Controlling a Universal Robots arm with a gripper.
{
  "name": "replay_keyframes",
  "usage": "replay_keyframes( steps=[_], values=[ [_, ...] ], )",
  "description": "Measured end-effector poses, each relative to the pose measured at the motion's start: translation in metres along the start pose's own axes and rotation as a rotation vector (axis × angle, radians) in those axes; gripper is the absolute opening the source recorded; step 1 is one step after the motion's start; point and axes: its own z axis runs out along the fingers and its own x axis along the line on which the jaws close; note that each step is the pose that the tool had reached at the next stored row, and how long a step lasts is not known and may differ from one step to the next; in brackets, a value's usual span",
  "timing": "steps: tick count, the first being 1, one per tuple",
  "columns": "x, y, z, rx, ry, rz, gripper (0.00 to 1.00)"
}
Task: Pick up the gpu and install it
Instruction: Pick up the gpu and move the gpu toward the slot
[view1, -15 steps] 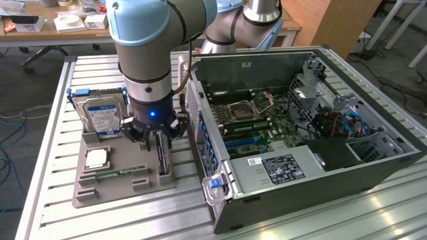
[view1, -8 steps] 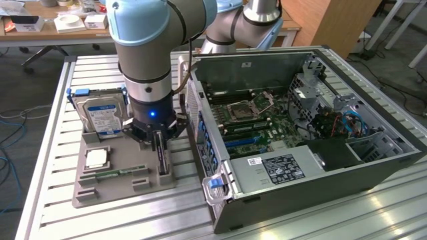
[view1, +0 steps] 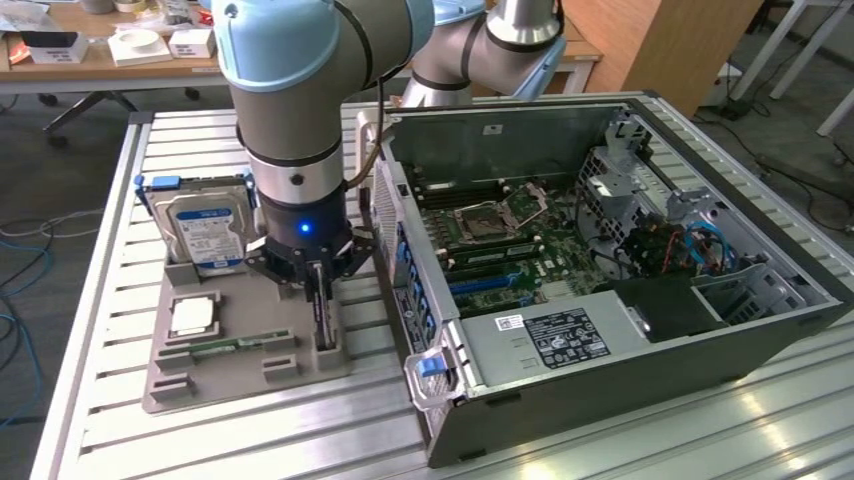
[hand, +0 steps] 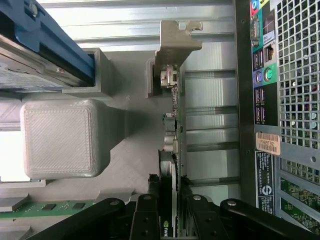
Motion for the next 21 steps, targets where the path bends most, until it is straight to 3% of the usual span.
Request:
replay_keyframes(
  steps=[8,13,21],
  values=[
    [0.0,0.0,0.0,0.0,0.0001,-0.003,0.26],
    [0.0,0.0,0.0002,-0.0013,0.0021,-0.054,0.26],
    [-0.0001,0.0001,-0.0024,-0.0016,0.002,-0.054,0.26]
  ],
)
